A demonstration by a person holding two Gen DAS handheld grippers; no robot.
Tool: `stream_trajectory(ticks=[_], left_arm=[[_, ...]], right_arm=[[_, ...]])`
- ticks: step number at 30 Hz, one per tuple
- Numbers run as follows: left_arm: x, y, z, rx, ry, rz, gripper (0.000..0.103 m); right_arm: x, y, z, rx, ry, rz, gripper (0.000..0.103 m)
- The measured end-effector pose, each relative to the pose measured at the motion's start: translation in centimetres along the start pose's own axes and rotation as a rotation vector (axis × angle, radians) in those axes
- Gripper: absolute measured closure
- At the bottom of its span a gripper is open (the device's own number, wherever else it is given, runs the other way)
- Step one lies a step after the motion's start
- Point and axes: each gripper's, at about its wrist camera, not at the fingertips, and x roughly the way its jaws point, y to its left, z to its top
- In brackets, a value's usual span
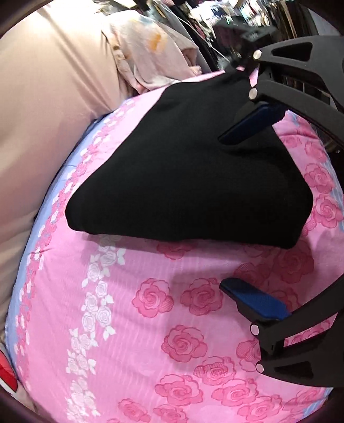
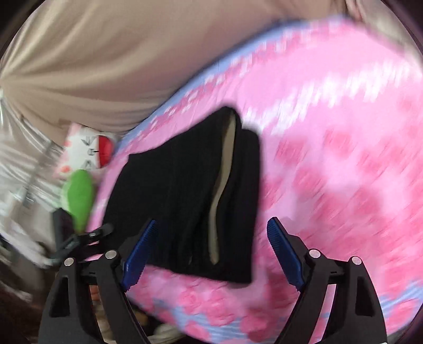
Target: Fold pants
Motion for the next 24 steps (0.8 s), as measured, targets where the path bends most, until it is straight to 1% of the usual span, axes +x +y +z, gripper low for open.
stream_trajectory(ticks=[2,3,5,6,7,9,10,11,12,13,14,15,17,18,19,20,21,22,23,24], left_arm=[[-0.1,-0.1,0.0,-0.009,0.003,-0.014,0.005],[0.0,-0.2,0.0,-0.008,0.021,-0.048,0.005],[0.4,-0.6,0.0,-0.006,0.064,-0.126,0.005],[0.9,-0.9,0.1,-0.005,0.096,-0.168,0.005],[1.2,-1.2,0.3,-0.001,0.104,-0.168,0.005],[1.9,-1.7,1.1,0.023,0.100,-0.148,0.006],[2.2,-1.8,1.4,0.026,0.100,-0.138,0.010],[2.3,-1.7,1.6,0.020,0.093,-0.107,0.029],[2.2,-1.7,1.9,0.024,0.090,-0.039,0.053],[1.7,-1.7,1.9,0.032,0.090,-0.048,0.060],[1.2,-1.7,1.9,0.030,0.084,-0.071,0.068],[-0.2,-1.6,1.5,0.029,0.078,-0.100,0.070],[-1.7,-1.6,0.5,0.032,0.094,-0.122,0.070],[-2.3,-1.4,-0.5,0.035,0.112,-0.126,0.068],[-2.3,-1.1,-1.2,0.035,0.129,-0.121,0.066],[-2.1,-0.8,-1.9,0.031,0.145,-0.110,0.061],[-1.5,-0.3,-2.6,0.029,0.154,-0.084,0.050],[-1.2,0.1,-2.9,0.021,0.151,-0.076,0.045],[-1.3,0.3,-3.2,0.000,0.120,-0.108,0.039],[-1.4,0.2,-3.2,-0.007,0.120,-0.122,0.029]], right_arm=[[1.5,-0.5,-0.3,0.029,0.068,0.043,0.017],[1.6,0.1,-0.4,-0.011,0.045,0.031,0.015],[2.1,0.9,-0.5,-0.034,0.058,0.028,0.005],[2.4,1.1,-0.4,-0.031,0.061,0.040,0.005],[2.6,1.2,-0.2,-0.030,0.062,0.047,0.006],[3.4,1.6,0.5,-0.030,0.063,0.055,0.012],[3.7,1.9,0.9,-0.038,0.058,0.067,0.031],[3.8,2.1,1.2,-0.050,0.050,0.060,0.058],[3.8,2.3,1.5,-0.066,0.050,0.065,0.058],[3.3,2.8,1.8,-0.069,0.040,0.082,0.062],[3.0,3.2,1.9,-0.081,0.036,0.079,0.063],[2.2,4.0,1.5,-0.105,0.032,0.077,0.064],[1.2,4.1,0.8,-0.108,0.046,0.105,0.064],[1.0,3.8,0.0,-0.102,0.070,0.116,0.063],[1.1,3.4,-0.4,-0.096,0.088,0.107,0.062],[1.4,2.7,-1.0,-0.080,0.105,0.084,0.058],[1.8,1.9,-1.6,-0.060,0.118,0.064,0.056],[2.2,0.9,-2.1,-0.028,0.114,0.086,0.054],[2.1,0.3,-2.3,0.001,0.096,0.117,0.051],[2.0,0.1,-2.2,0.020,0.085,0.137,0.050]])
